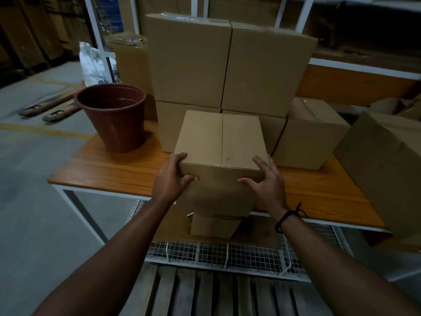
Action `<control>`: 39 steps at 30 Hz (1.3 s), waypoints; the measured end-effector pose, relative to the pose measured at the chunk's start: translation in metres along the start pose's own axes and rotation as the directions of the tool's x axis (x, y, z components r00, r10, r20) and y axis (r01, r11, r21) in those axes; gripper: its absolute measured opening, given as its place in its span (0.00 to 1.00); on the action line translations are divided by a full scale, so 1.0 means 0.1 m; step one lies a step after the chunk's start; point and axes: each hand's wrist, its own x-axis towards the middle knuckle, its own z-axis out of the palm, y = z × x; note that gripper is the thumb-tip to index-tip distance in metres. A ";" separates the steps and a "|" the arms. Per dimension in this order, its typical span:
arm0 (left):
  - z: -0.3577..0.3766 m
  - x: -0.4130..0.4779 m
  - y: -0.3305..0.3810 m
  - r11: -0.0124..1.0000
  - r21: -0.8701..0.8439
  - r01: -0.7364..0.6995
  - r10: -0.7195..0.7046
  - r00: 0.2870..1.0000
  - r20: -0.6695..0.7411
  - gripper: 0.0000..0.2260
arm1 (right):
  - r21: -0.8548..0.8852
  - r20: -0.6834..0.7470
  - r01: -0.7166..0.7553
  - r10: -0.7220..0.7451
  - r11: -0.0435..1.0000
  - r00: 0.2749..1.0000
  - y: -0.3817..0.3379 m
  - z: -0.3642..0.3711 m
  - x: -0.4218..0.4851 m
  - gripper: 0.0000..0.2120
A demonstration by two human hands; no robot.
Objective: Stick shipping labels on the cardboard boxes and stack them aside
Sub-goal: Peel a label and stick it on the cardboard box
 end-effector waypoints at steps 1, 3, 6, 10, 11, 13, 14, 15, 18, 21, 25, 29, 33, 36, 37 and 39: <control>0.00 0.01 -0.03 1.000 0.003 0.002 -0.002 1.000 0.004 0.33 | -0.006 0.004 -0.003 0.003 1.000 1.000 0.01 0.03 0.01 0.38; 0.01 0.03 -0.08 1.000 0.013 0.002 -0.002 1.000 0.008 0.33 | -0.009 0.006 -0.004 0.004 1.000 1.000 0.01 0.07 0.02 0.37; 0.02 0.07 -0.11 1.000 0.023 0.012 -0.012 1.000 0.015 0.33 | 0.005 0.003 -0.024 0.024 1.000 1.000 0.02 0.12 0.05 0.37; 0.04 0.14 -0.11 0.999 0.053 0.013 -0.014 1.000 0.028 0.33 | -0.003 0.014 -0.011 0.011 1.000 1.000 0.06 0.15 0.14 0.37; 0.05 0.15 -0.11 0.998 0.063 0.017 -0.019 0.999 0.029 0.33 | -0.012 0.020 -0.004 0.004 1.000 1.000 0.07 0.15 0.16 0.37; 0.07 0.17 -0.10 0.996 0.088 0.015 -0.018 0.999 0.034 0.34 | -0.038 0.031 -0.003 0.005 0.999 1.000 0.09 0.16 0.20 0.38; 0.09 0.17 -0.09 0.995 0.100 0.005 -0.008 0.999 0.037 0.35 | -0.047 0.034 -0.009 0.010 0.999 0.999 0.10 0.15 0.22 0.38; 0.10 0.17 -0.08 0.994 0.106 -0.004 0.000 0.999 0.038 0.36 | -0.053 0.035 -0.010 0.011 0.999 0.999 0.11 0.15 0.23 0.38; 0.12 0.08 -0.10 0.992 0.120 -0.024 0.021 0.999 0.026 0.45 | -0.029 0.048 0.050 -0.048 0.998 0.998 0.20 0.17 0.19 0.42; 0.16 -0.12 -0.26 0.975 0.188 -0.121 0.110 0.992 0.068 0.44 | -0.021 0.097 0.199 -0.196 0.980 0.976 0.46 0.23 -0.01 0.54; 0.25 -0.31 -0.54 0.953 0.262 -0.151 0.112 0.981 0.160 0.42 | -0.068 0.216 0.317 -0.296 0.946 0.930 0.78 0.25 -0.11 0.56; 0.33 -0.31 -0.69 0.950 0.301 -0.081 -0.008 0.959 0.283 0.44 | -0.101 0.278 0.366 -0.327 0.925 0.903 0.95 0.34 0.02 0.56; 0.38 -0.25 -0.69 0.945 0.306 -0.113 0.019 0.955 0.295 0.47 | -0.019 0.263 0.343 -0.326 0.939 0.908 0.93 0.45 0.10 0.56; 0.35 -0.27 -0.62 0.931 0.313 -0.187 0.113 0.964 0.241 0.46 | -0.002 0.190 0.360 -0.353 0.933 0.916 0.86 0.38 0.10 0.57; 0.34 -0.28 -0.59 0.930 0.308 -0.202 0.137 0.966 0.219 0.45 | -0.011 0.181 0.362 -0.354 0.932 0.917 0.83 0.33 0.09 0.58; 0.29 -0.28 -0.52 0.939 0.268 -0.215 0.172 0.969 0.176 0.41 | -0.013 0.145 0.364 -0.359 0.931 0.922 0.75 0.23 0.06 0.57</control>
